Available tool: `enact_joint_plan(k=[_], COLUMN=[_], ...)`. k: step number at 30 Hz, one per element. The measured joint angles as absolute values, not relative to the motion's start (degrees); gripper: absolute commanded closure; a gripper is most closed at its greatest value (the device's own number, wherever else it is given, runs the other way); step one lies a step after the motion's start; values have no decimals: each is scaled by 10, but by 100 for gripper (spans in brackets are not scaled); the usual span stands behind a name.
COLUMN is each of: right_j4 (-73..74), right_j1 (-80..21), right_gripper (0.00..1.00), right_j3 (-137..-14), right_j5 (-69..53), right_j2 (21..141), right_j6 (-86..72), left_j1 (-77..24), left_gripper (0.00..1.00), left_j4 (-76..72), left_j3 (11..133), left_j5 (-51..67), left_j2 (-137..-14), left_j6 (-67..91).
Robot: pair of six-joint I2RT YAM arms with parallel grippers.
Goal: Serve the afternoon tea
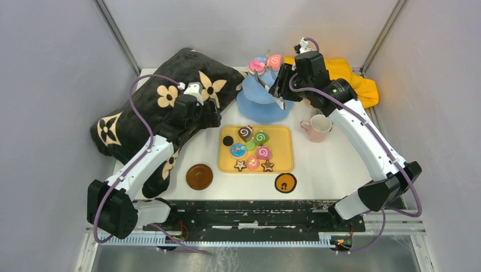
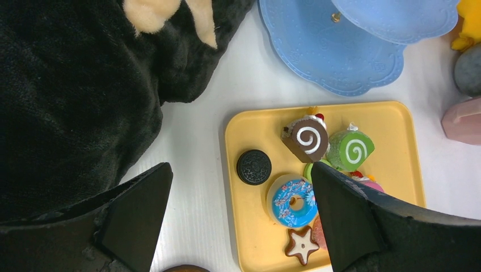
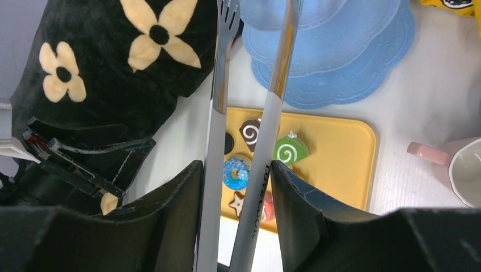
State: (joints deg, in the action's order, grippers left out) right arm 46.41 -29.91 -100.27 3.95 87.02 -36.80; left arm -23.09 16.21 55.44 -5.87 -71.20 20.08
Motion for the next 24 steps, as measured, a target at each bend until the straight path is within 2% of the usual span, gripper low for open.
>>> enact_joint_plan(k=[9, 16, 24], right_j4=[467, 491, 554], right_j1=[-299, -299, -299], right_gripper=[72, 87, 88], right_j3=[-945, -877, -805], right_j5=[-8, -79, -130], right_j2=[812, 716, 637], right_j6=[-347, -296, -237], left_j1=[-231, -231, -231], left_gripper=[1, 1, 1], left_j4=[162, 162, 162], left_j3=[554, 554, 554], left_j5=[-59, -59, -58], left_j2=[-701, -700, -700], left_j6=[201, 201, 201])
